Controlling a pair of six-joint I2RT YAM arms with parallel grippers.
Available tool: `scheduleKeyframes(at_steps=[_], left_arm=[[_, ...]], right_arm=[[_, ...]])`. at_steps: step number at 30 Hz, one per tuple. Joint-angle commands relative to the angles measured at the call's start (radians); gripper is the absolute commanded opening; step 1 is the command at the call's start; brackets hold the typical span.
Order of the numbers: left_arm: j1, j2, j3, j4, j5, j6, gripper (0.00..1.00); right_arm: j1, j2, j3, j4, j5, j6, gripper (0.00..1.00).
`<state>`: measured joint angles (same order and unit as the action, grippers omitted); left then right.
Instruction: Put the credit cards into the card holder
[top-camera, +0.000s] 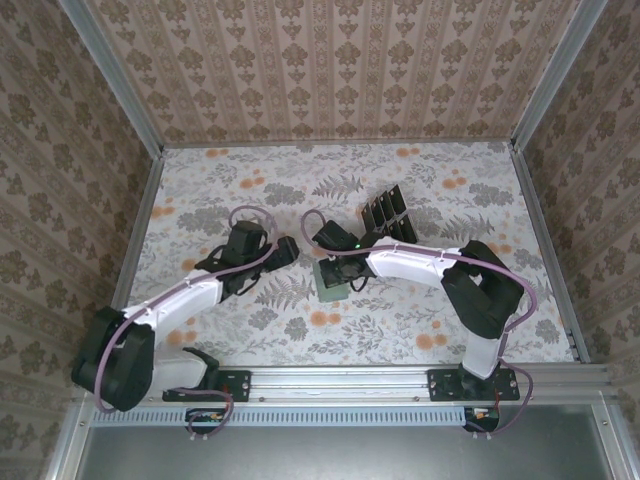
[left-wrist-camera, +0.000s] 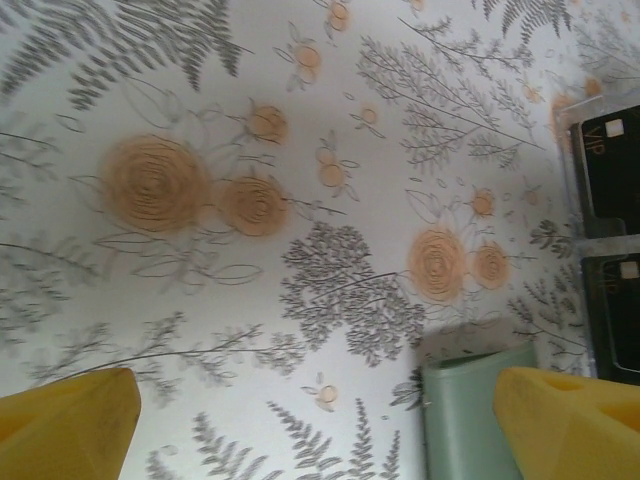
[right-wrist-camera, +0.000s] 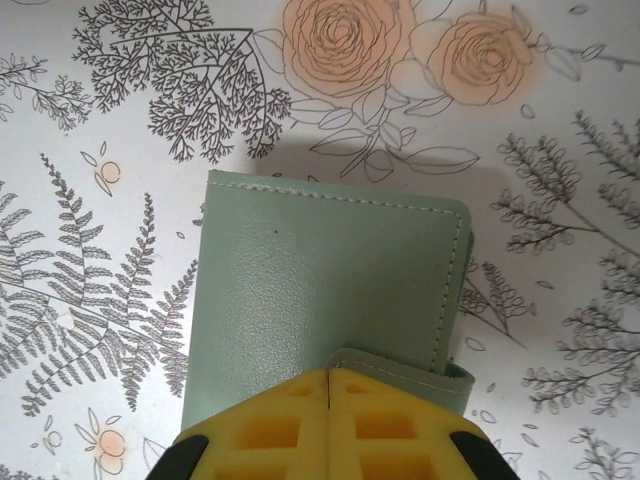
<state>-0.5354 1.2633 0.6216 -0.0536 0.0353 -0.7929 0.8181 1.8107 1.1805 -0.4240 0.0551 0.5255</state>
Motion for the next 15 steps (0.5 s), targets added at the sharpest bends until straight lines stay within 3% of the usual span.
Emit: scheduleKeyframes(at_steps=[1,15], left_arm=[[-0.020,0.041,-0.010,0.104,0.052,-0.079,0.99],[-0.087,0.139,-0.043,0.275,0.061,-0.138,0.93]], right_arm=[[-0.018,-0.038,-0.036,0.067,-0.078,0.070,0.00],[-0.075,-0.105,-0.107,0.196,-0.202,0.181,0.00]])
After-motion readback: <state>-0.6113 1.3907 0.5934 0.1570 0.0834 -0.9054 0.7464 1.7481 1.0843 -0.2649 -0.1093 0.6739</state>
